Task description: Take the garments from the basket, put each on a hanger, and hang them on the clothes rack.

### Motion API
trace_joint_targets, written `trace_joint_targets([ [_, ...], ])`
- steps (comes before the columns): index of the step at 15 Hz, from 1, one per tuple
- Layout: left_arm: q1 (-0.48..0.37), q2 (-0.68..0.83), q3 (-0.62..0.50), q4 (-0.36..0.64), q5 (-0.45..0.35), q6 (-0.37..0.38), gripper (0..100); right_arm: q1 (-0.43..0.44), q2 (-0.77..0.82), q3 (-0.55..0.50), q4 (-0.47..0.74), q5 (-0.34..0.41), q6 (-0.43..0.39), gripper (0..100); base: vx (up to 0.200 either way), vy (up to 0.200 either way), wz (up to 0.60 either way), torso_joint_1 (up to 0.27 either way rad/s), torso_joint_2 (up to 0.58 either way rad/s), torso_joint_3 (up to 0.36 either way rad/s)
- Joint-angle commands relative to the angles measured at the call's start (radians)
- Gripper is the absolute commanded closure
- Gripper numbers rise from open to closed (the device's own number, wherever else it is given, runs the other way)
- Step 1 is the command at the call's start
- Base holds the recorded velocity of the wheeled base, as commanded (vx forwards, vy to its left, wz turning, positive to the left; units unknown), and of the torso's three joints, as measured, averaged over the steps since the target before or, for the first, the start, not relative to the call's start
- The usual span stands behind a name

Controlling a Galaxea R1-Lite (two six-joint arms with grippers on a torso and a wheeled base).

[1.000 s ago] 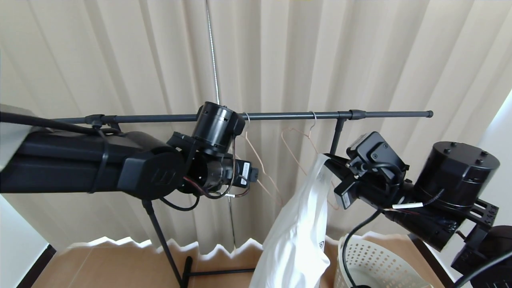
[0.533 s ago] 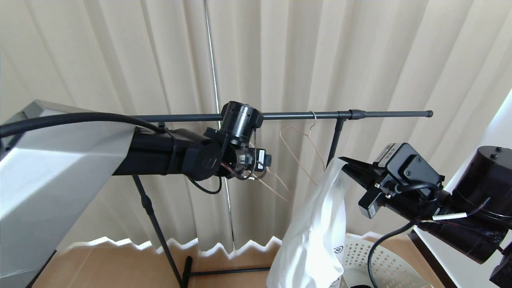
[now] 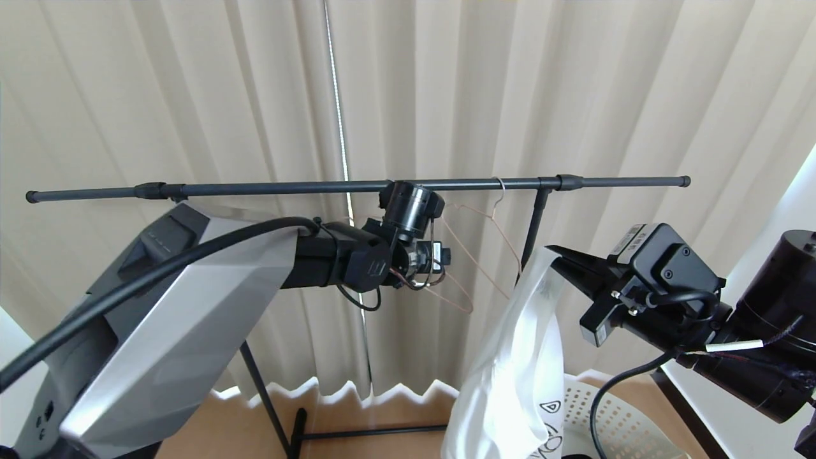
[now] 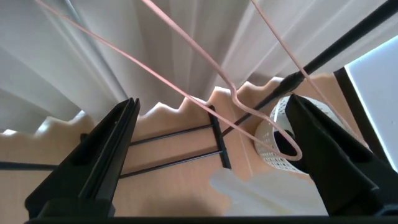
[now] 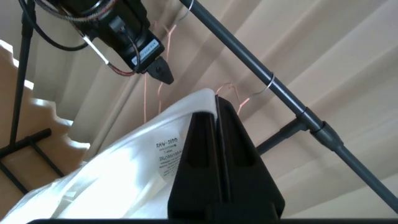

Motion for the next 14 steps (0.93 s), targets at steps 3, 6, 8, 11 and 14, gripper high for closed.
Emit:
trace_joint_targets([
  [3, 0.009, 0.098, -0.058, 0.002, 0.065, -0.024, 0, 0.0, 0.006, -0.002, -0.002, 0.001, 0.0, 100, 0.0, 0.0, 0.0, 0.0, 0.0, 0.0],
  [6, 0.017, 0.08, -0.015, 0.005, 0.092, -0.026, 0, 0.0, 0.007, -0.002, -0.002, 0.001, 0.0, 100, 0.0, 0.0, 0.0, 0.0, 0.0, 0.0],
  [8, 0.018, 0.034, 0.052, 0.005, 0.092, -0.024, 0, 0.0, 0.007, -0.002, -0.002, 0.001, 0.0, 100, 0.0, 0.0, 0.0, 0.0, 0.0, 0.0],
  [11, 0.038, 0.023, 0.077, 0.004, 0.134, -0.024, 0, 0.0, 0.006, -0.001, -0.003, 0.001, 0.0, 100, 0.0, 0.0, 0.0, 0.0, 0.0, 0.0],
  [14, 0.041, 0.025, 0.08, 0.002, 0.143, -0.026, 0, 0.0, 0.006, 0.002, -0.003, -0.001, 0.0, 100, 0.0, 0.0, 0.0, 0.0, 0.0, 0.0],
])
